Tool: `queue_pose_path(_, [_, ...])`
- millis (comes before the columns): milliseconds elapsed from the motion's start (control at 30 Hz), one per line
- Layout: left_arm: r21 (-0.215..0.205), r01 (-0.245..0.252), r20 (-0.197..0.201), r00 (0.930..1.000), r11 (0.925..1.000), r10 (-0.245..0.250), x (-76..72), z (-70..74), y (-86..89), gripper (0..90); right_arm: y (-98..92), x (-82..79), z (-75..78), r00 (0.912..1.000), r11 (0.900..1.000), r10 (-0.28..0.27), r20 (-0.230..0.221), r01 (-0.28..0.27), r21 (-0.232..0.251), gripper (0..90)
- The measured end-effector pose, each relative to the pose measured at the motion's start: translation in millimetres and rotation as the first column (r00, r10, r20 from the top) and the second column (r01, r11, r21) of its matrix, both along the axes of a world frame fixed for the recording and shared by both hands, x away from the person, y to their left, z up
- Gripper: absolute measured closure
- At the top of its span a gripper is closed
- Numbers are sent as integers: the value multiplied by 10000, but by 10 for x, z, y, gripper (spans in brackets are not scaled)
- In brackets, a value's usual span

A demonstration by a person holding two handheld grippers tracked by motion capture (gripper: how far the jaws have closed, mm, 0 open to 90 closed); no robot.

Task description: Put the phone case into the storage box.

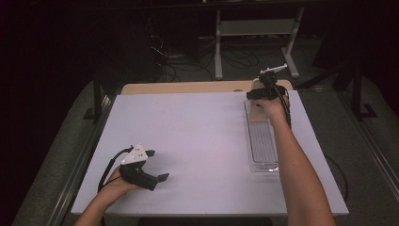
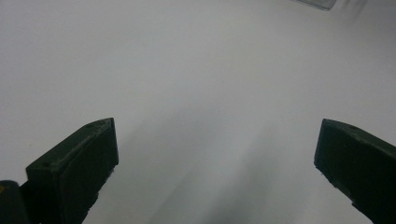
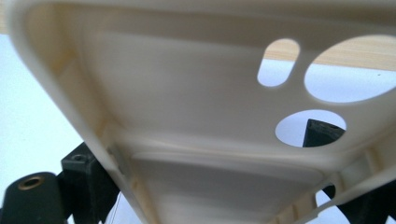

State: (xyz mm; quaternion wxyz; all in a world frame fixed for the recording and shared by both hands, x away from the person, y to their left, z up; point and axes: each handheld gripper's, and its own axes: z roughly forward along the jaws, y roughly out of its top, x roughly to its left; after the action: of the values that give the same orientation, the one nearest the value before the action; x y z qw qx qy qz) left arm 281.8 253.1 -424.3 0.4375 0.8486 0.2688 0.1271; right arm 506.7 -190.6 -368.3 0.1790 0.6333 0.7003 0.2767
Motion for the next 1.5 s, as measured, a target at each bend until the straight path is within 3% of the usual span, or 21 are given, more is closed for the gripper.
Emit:
queue_pose_path(467, [9,-23,-89,10000,10000,23,7,-11,3,0,53,132,-69,10000,9996,-9,-54,8,-266,90])
queue_pose_path(767, [71,53,-83,10000,10000,-52,12,-12,1,0,35,187,-120,10000,10000,-7,24,7,1,86])
queue_pose_path(1033, [76,57,-83,9999,10000,-57,11,-12,2,0,67,216,-193,9999,9998,-86,-109,85,-162,81])
queue_pose_path(1500, [32,26,-124,9999,10000,-26,9,-24,-4,0,29,227,-204,10000,10000,-21,-42,22,96,68])
